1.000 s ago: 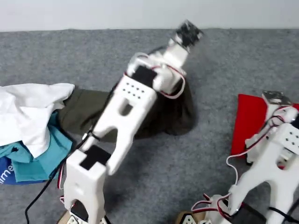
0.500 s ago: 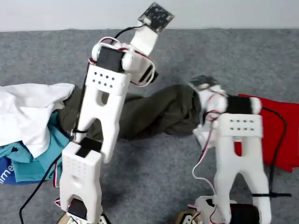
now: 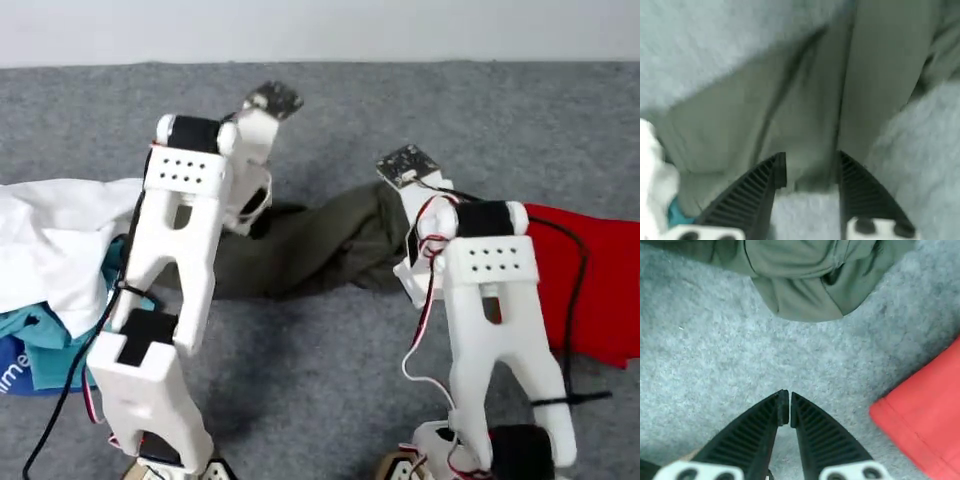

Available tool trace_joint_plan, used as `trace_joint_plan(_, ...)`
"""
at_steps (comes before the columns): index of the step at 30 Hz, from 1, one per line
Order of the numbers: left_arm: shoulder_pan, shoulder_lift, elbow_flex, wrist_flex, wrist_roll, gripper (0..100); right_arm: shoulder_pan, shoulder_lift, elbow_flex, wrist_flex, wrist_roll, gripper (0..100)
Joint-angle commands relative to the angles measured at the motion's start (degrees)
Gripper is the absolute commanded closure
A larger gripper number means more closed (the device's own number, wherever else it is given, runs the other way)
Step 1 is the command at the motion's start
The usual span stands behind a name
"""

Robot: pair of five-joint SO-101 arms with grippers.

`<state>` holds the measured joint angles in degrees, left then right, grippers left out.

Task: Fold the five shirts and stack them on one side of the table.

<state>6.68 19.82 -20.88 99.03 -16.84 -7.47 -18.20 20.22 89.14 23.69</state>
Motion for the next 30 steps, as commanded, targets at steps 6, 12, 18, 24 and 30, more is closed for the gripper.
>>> trace_joint_plan(6, -5.36, 9.41, 5.93, -11.08, -2.99, 80, -1.54, 5.41, -2.02, -0.75, -0.53, 99.0)
trace_joint_plan(12, -9.67, 21.45, -5.85, -16.62, -2.64, 80, -5.93, 9.1, -5.54, -1.63, -0.53, 99.0)
trace_joint_plan(18, -14.51, 30.77, -28.35, -15.47, 0.09, 79, -9.89, 14.99, -10.73, -3.12, -0.53, 99.0)
trace_joint_plan(24, -16.09, 36.22, -50.33, -5.19, 0.09, 80, -14.2, 22.99, -19.52, -2.59, -0.53, 99.0)
trace_joint_plan(30, -16.26, 37.54, -65.45, 1.49, 0.18, 80, -19.82, 30.29, -26.46, -2.42, -0.53, 98.3)
